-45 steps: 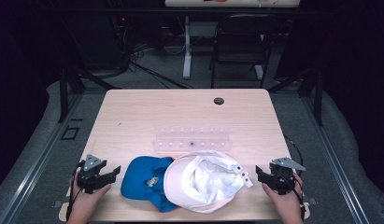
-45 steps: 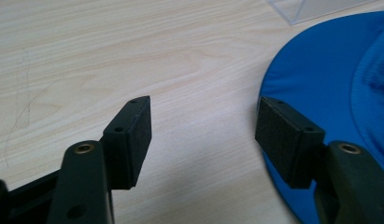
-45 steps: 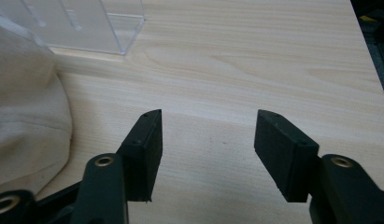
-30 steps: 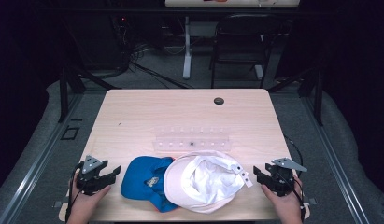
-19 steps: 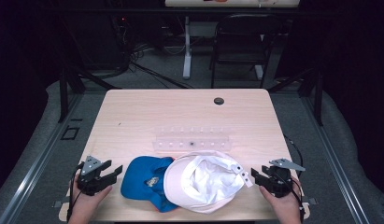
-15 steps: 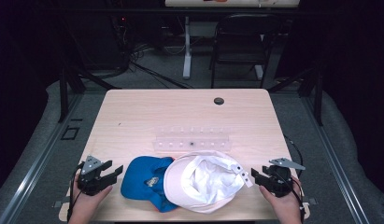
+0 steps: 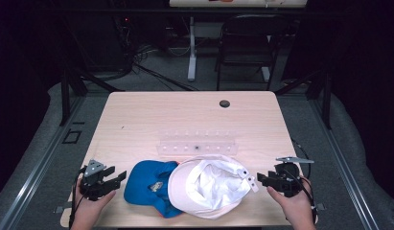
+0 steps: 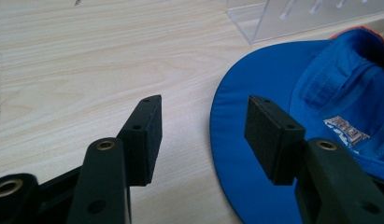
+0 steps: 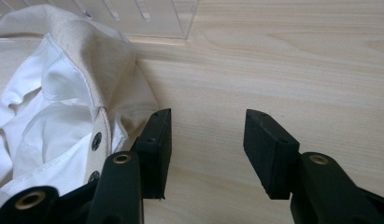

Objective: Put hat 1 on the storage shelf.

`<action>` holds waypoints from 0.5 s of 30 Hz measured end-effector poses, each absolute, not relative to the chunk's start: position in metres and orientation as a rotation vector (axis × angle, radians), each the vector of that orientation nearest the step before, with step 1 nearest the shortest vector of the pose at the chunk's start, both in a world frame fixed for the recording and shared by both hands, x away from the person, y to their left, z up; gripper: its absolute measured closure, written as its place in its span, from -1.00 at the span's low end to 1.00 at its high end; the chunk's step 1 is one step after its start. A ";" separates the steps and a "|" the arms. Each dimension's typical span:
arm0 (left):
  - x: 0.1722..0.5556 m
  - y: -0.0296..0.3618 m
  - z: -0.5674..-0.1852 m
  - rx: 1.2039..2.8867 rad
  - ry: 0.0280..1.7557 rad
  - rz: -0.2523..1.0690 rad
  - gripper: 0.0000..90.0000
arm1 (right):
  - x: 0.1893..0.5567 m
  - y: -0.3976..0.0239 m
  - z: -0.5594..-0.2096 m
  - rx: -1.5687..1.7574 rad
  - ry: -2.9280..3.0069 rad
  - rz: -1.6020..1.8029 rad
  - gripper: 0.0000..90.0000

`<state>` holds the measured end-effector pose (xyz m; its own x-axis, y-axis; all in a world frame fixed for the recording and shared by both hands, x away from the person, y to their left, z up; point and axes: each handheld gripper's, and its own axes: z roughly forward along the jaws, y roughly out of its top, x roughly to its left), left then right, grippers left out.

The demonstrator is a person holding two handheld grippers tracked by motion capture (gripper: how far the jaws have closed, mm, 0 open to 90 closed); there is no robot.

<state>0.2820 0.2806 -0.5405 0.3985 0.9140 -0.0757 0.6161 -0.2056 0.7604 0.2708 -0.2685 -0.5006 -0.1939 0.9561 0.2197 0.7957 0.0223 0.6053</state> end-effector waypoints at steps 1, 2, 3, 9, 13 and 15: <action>0.282 0.281 -0.540 1.929 1.310 0.510 0.05 | 0.271 -0.269 -0.499 1.820 2.045 0.924 0.16; 0.282 0.282 -0.540 1.926 1.309 0.509 0.05 | 0.272 -0.270 -0.496 1.830 2.052 0.928 0.17; 0.282 0.282 -0.541 1.909 1.307 0.514 0.05 | 0.272 -0.271 -0.494 1.839 2.056 0.929 0.17; 0.282 0.282 -0.541 1.908 1.313 0.513 0.06 | 0.272 -0.272 -0.483 1.860 2.074 0.948 0.19; 0.282 0.284 -0.541 1.924 1.315 0.501 0.07 | 0.274 -0.272 -0.474 1.864 2.100 0.976 0.21; 0.282 0.284 -0.542 1.914 1.315 0.506 0.07 | 0.275 -0.272 -0.471 1.874 2.113 0.990 0.21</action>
